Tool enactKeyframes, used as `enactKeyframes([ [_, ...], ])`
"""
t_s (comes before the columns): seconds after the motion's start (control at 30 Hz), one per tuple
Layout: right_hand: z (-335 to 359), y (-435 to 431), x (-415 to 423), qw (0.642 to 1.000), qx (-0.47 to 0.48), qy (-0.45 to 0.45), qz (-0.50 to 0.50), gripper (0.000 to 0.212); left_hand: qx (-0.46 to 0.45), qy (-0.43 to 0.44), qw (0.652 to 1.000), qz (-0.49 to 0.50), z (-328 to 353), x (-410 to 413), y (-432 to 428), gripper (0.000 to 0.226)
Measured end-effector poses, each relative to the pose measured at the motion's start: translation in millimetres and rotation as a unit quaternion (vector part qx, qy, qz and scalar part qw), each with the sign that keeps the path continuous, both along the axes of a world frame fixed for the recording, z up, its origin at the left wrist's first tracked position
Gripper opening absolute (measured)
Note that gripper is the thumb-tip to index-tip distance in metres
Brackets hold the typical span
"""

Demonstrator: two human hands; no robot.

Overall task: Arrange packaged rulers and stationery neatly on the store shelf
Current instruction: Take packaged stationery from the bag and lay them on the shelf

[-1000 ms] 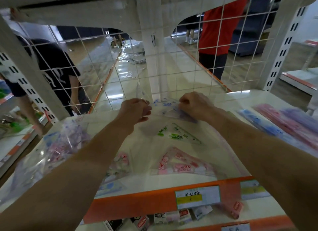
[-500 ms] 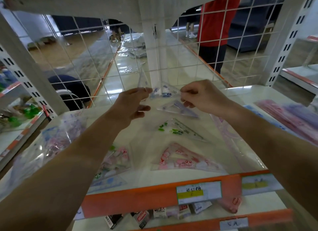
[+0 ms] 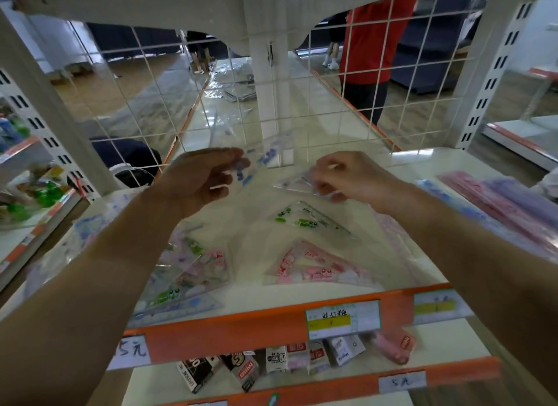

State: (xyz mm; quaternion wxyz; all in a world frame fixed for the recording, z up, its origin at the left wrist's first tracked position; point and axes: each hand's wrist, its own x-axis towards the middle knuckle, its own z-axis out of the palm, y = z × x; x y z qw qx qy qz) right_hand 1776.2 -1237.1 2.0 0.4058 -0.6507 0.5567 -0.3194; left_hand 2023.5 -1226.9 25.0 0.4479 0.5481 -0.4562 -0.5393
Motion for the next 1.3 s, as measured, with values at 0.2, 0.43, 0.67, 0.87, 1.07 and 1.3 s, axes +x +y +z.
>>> enactKeyframes([
  [0.2,-17.8,18.4,30.7,0.911,-0.125,0.376,0.111,0.015,-0.002,-0.007,1.000,0.023,0.7,3.0,10.2,0.009],
  [0.43,-10.6,26.3,28.1,0.912,-0.127,0.359,0.153,0.032,-0.007,-0.009,0.999,0.036,3.4,0.1,14.2,0.013],
  [0.67,2.5,-37.7,32.5,0.891,-0.071,0.438,0.099,0.025,-0.003,-0.013,0.999,0.041,5.9,-2.1,11.9,0.009],
  [0.87,-9.2,-13.2,27.8,0.899,-0.098,0.399,0.150,0.022,0.005,-0.022,0.999,0.038,1.9,1.7,5.8,0.009],
  [1.07,23.4,-3.7,1.0,0.894,-0.232,0.382,0.030,0.042,-0.007,-0.115,0.993,-0.007,1.0,-5.0,-1.2,0.019],
  [1.3,24.4,-8.6,5.2,0.874,-0.244,0.398,0.132,0.031,-0.025,-0.156,0.986,-0.050,8.4,-37.1,-16.8,0.017],
])
